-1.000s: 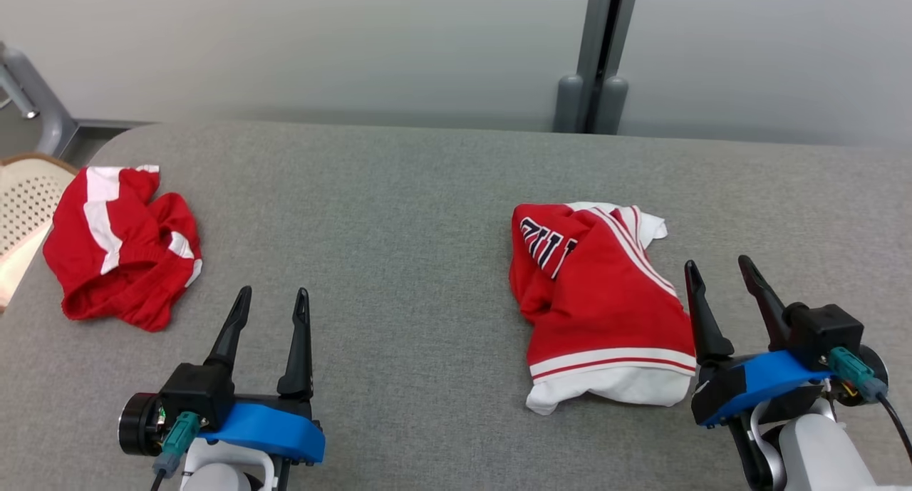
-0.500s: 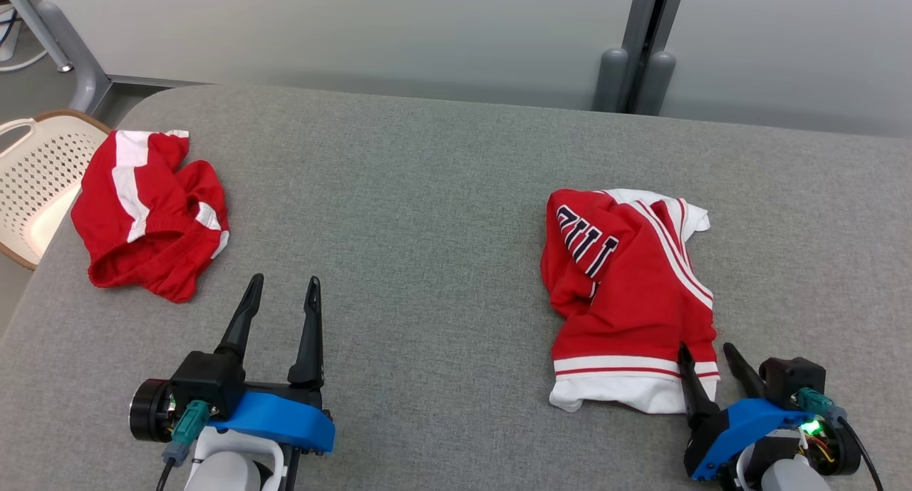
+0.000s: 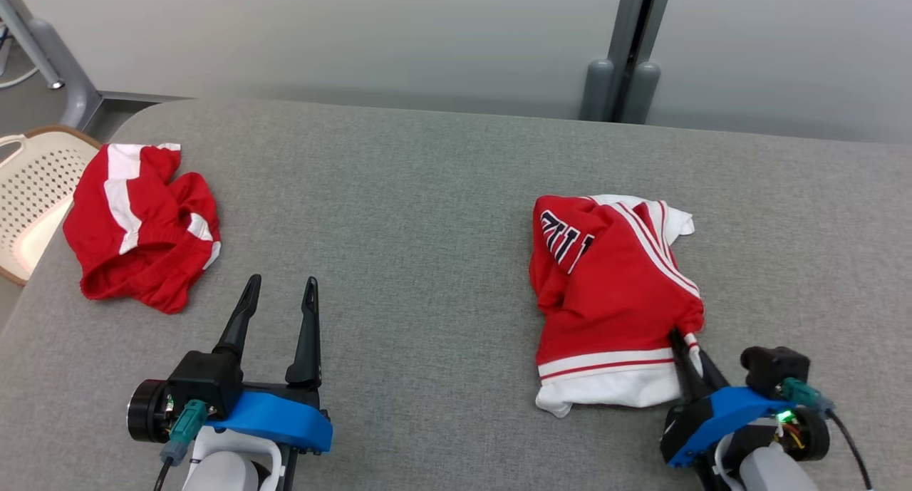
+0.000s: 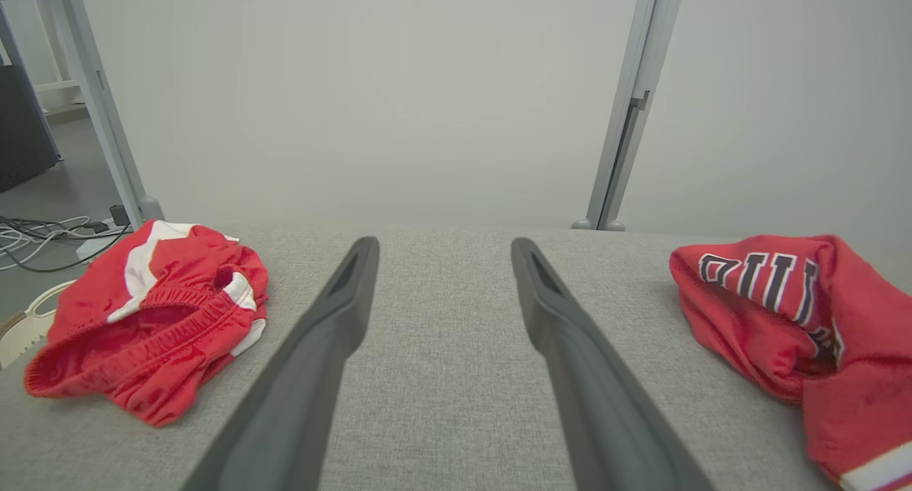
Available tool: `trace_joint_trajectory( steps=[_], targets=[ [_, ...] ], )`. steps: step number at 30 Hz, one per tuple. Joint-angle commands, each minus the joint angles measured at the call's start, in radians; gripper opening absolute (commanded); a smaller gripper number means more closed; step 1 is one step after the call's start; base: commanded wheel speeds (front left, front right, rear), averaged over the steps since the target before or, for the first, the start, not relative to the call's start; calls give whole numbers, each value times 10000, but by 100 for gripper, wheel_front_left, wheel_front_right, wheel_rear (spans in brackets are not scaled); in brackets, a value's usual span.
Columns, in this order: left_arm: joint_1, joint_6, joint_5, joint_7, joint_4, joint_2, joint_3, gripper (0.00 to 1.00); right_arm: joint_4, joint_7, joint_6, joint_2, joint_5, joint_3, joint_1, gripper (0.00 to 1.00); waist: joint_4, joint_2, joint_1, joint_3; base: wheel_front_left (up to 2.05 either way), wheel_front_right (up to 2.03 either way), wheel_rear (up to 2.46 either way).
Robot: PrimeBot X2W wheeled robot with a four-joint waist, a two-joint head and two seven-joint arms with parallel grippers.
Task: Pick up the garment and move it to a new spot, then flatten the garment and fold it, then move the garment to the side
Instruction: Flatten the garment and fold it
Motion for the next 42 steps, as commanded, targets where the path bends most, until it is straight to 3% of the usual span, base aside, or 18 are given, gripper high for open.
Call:
trace_joint_trajectory(
  steps=[1, 6, 16, 22, 28, 35, 42],
  targets=[
    [48, 17, 52, -30, -4, 0, 41, 100, -109, -7, 1, -86, 17, -79, 131, 0, -59, 0, 0, -43, 0, 0, 0],
    [131, -1, 35, -30, -78, -60, 110, 100, -902, -9, 1, -613, 109, -844, 425, 0, -356, 0, 0, -111, 0, 0, 0],
    [152, -74, 32, -30, -115, -201, 219, 100, -1533, -9, 1, -2330, 308, -2933, 958, 0, -870, 0, 0, -176, 0, 0, 0],
    [243, -102, 15, -30, -54, -273, 326, 100, -2162, -11, 1, -2526, 286, -3156, 1116, 0, -974, 0, 0, -402, 0, 0, 0],
    [334, -143, 27, -30, -94, -306, 442, 100, -3316, 2, 1, -1811, 373, -2020, 1001, 0, -904, 0, 0, -651, 0, 0, 0],
    [365, -152, 75, -30, -158, -336, 509, 100, -4304, 403, 1, -728, 596, 887, 693, 0, -468, 0, 0, -789, 0, 0, 0],
    [265, -233, 64, -28, -65, -392, 421, 100, -4027, 392, 1, -114, 902, 3654, 54, 0, 330, 0, 0, -774, 0, 0, 0]
  ],
)
